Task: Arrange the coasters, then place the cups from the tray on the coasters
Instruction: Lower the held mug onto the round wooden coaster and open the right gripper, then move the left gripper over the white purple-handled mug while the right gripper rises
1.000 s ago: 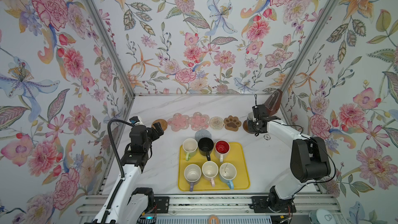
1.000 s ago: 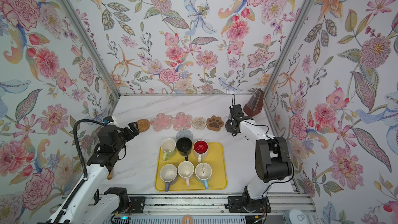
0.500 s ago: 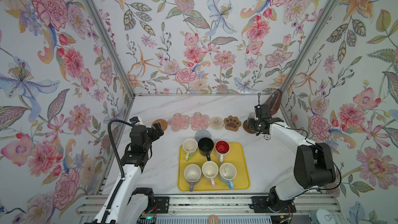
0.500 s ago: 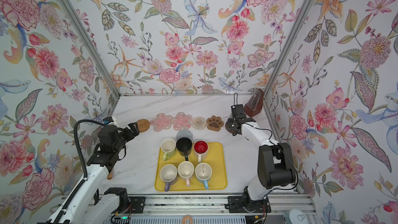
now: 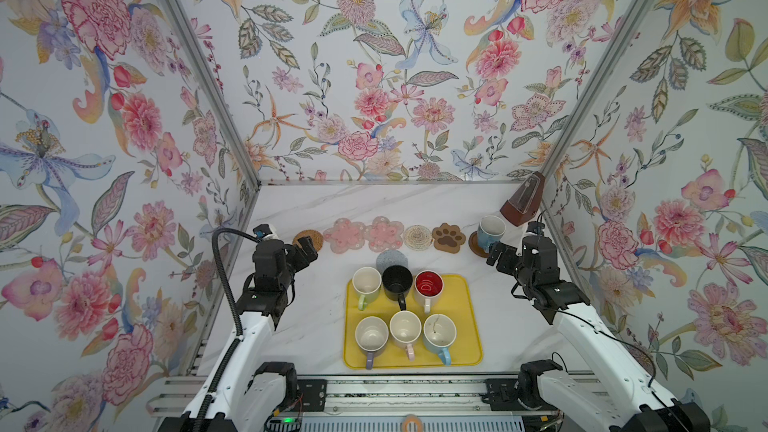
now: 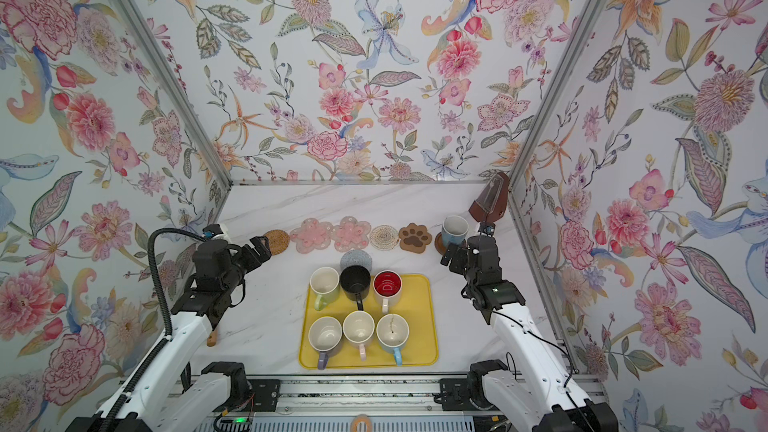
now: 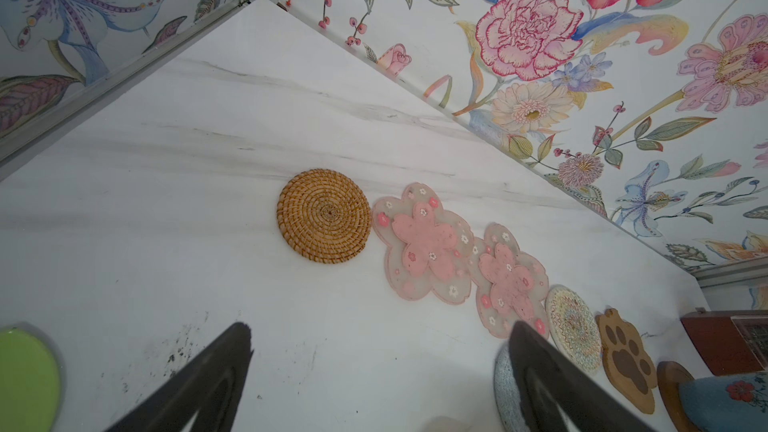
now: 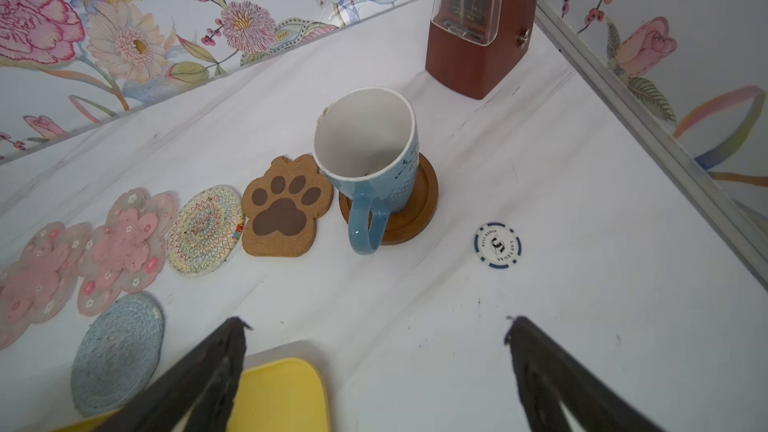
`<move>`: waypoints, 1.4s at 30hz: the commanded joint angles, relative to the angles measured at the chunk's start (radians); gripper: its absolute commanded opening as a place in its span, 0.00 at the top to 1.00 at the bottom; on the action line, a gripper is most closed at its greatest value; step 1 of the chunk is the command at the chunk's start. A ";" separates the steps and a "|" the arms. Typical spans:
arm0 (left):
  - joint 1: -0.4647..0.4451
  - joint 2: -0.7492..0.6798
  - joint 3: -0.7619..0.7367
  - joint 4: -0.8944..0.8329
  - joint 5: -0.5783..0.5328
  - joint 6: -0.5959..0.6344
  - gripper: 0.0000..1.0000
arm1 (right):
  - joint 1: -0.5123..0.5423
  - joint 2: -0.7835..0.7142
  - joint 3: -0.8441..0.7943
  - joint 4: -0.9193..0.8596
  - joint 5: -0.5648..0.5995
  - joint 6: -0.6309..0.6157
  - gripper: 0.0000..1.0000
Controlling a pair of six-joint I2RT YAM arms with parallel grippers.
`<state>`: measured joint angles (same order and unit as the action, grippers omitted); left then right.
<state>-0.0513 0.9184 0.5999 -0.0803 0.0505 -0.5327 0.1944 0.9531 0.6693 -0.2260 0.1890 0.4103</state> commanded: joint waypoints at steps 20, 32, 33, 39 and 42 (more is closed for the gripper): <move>-0.402 -0.320 0.025 -0.415 0.041 -0.093 0.10 | 0.124 0.145 0.054 0.063 0.110 0.082 0.01; -0.770 -0.276 0.078 -0.561 -0.087 -0.199 0.14 | 0.172 0.159 0.080 0.048 0.161 0.087 0.01; -0.812 -0.271 0.080 -0.575 -0.099 -0.222 0.14 | 0.172 0.156 0.078 0.043 0.164 0.090 0.01; -1.039 -0.268 0.121 -0.739 -0.210 -0.346 0.16 | 0.178 0.143 0.066 0.039 0.171 0.100 0.01; -1.111 -0.270 0.123 -0.801 -0.219 -0.418 0.16 | 0.178 0.149 0.064 0.039 0.170 0.104 0.01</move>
<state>-1.1183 0.6544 0.6952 -0.7616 -0.1093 -0.8566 0.3656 1.1099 0.7273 -0.1802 0.3378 0.4961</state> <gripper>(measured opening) 0.838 0.992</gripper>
